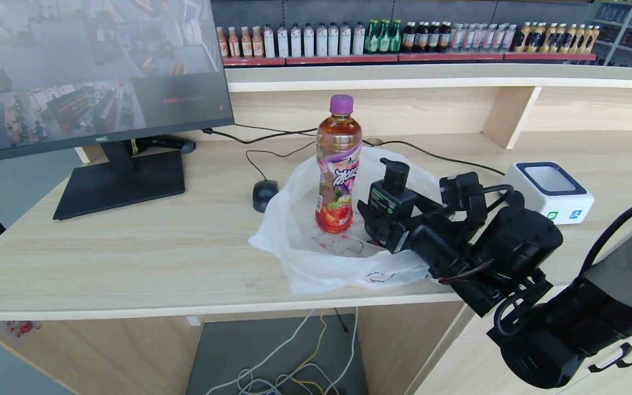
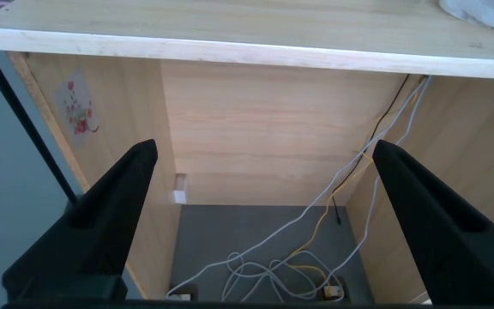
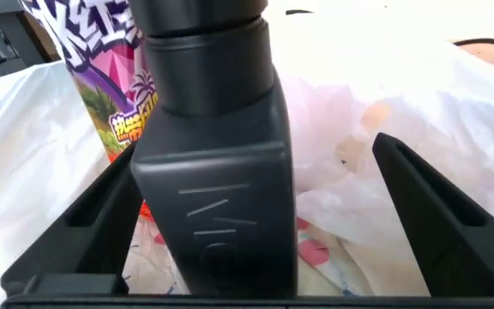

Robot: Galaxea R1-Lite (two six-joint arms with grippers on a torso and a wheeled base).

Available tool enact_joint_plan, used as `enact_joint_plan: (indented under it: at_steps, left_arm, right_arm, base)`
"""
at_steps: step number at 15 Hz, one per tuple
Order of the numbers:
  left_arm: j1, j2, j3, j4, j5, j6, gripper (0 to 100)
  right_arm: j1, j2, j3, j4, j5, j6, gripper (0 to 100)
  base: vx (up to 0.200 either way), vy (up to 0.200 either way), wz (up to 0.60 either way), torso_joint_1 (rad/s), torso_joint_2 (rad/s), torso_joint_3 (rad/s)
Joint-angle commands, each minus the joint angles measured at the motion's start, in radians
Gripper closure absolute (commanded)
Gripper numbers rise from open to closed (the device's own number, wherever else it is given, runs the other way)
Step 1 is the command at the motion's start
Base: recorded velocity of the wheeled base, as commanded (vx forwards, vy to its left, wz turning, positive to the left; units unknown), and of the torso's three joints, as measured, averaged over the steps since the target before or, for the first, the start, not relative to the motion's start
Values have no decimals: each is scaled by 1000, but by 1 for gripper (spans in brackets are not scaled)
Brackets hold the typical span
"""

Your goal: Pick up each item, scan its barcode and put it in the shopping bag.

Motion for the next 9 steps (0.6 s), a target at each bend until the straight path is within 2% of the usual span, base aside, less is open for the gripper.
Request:
enact_joint_plan:
  at_steps: [1,3,7,9]
  left_arm:
    - [0,0,0,0,0,0,0]
    - [0,0,0,0,0,0,0]
    - [0,0,0,0,0,0,0]
    - [0,0,0,0,0,0,0]
  right_arm:
    - [-1,-63,29,-2,0,0,0]
    - [2,-126,64,-2,2,-11,0]
    - [-6,-361,258,-2,2,-25,0]
    - [-20,-609,508,-2,2,-37,0]
  base:
    - [0,0,0,0,0,0]
    - [0,0,0,0,0,0]
    - [0,0,0,0,0,0]
    - [0,0,0,0,0,0]
